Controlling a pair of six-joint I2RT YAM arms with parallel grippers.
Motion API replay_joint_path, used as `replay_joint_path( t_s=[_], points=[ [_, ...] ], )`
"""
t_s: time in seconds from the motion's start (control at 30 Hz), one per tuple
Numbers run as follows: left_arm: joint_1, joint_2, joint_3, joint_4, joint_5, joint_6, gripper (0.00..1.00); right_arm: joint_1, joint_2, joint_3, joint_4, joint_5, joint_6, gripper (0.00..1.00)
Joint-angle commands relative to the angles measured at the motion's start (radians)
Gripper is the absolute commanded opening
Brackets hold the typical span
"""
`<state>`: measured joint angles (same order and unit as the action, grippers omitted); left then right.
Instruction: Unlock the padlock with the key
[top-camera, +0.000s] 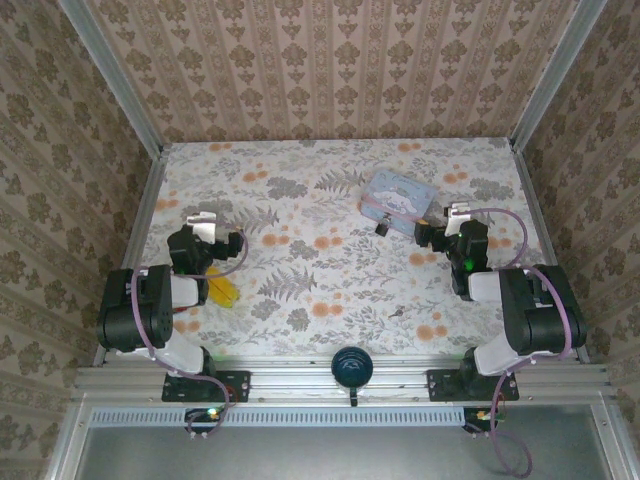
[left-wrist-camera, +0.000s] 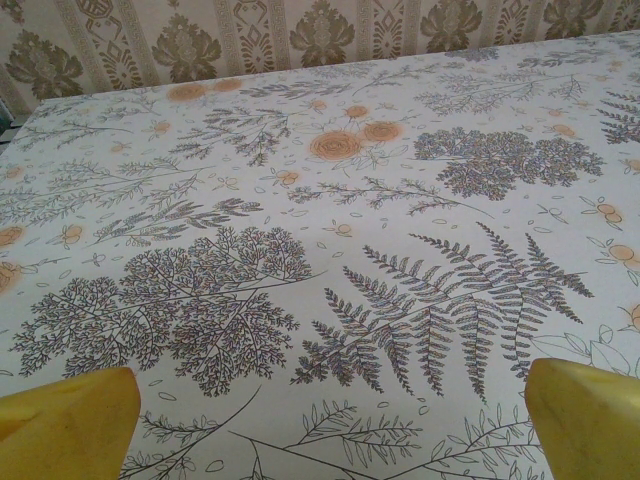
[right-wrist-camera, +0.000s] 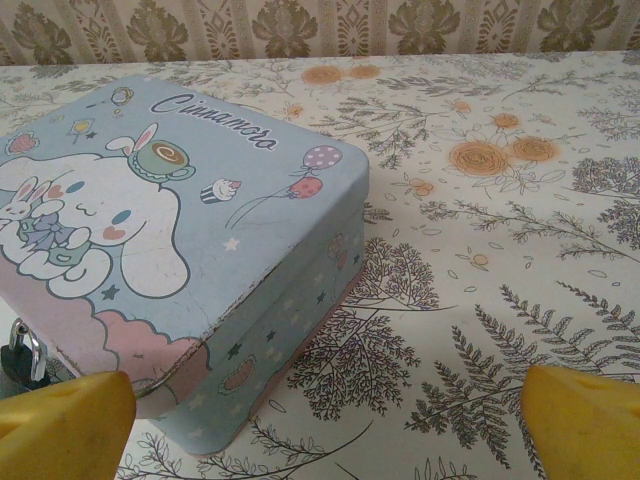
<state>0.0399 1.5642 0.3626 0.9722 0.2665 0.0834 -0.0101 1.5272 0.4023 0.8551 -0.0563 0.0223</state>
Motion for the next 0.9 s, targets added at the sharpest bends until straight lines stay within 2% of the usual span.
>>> replay_joint_path(
  t_s=[0.0,0.63,0.7,0.87],
  points=[
    [-0.003,-0.005,-0.001,0.010,0.019,0.019,1.00,0.004,-0.003,0.004,-0.004,0.017,-0.001,1.00],
    [0.012,-0.016,0.004,-0.004,0.052,0.007,1.00,0.004,-0.007,0.005,-0.011,0.031,0.003,1.00],
    [0.007,-0.039,0.002,-0.022,0.019,0.008,1.00,0.004,-0.030,0.020,-0.054,0.040,0.005,1.00],
    [0.003,-0.166,-0.008,-0.113,-0.029,-0.007,1.00,0.005,-0.131,0.098,-0.302,0.062,0.032,1.00]
  ],
)
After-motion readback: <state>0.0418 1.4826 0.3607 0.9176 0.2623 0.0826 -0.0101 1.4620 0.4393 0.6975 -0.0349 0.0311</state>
